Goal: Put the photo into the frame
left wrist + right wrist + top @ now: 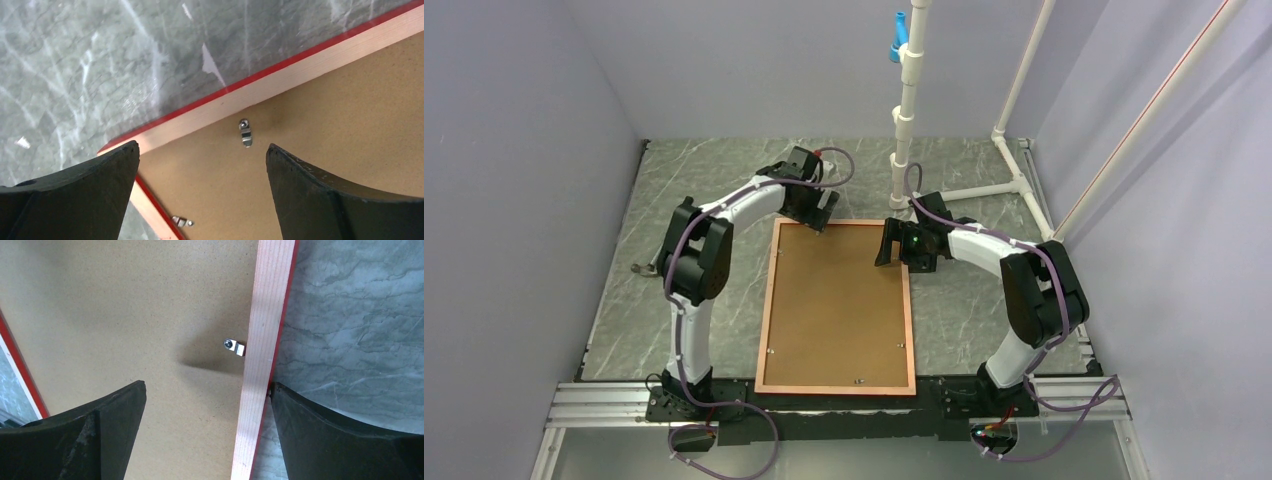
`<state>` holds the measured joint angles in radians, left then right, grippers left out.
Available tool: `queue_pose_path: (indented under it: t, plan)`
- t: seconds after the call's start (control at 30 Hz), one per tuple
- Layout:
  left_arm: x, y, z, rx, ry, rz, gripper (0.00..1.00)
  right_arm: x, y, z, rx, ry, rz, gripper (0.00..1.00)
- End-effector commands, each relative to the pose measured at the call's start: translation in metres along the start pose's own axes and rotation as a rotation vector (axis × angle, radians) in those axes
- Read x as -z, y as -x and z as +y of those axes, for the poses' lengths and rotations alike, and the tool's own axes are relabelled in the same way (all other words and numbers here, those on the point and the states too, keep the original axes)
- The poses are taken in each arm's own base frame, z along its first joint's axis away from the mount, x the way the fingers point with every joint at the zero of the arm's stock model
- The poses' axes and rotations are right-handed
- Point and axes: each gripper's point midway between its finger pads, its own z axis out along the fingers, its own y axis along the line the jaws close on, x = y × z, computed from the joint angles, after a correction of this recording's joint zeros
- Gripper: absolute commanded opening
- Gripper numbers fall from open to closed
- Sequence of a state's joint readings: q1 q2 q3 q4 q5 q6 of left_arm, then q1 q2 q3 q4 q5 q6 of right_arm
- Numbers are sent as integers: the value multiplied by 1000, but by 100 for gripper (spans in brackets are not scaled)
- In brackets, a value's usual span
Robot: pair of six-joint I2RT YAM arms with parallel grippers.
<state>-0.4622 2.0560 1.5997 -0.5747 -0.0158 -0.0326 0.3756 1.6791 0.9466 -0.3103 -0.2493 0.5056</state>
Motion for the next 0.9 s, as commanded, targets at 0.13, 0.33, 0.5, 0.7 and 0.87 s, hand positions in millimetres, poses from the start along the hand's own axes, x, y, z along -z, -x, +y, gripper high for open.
queue_pose_path:
  t: [0.13, 0.33, 0.5, 0.7, 0.87]
  plan:
    - [-15, 27, -23, -125, -91, -41, 99, -6, -23, -10, -14, -13, 65, 96]
    - [-24, 14, -17, -143, -46, 4, 91, -6, -23, -11, -14, -22, 65, 96]
    - [-25, 6, -16, -150, -42, 12, 80, -7, -24, -12, -15, -27, 71, 96]
    - [-28, -3, -15, -147, -37, 40, 50, -8, -25, -15, -15, -38, 71, 96]
    - [-26, -4, -14, -137, -35, 30, 22, -10, -26, -17, -20, -41, 77, 96]
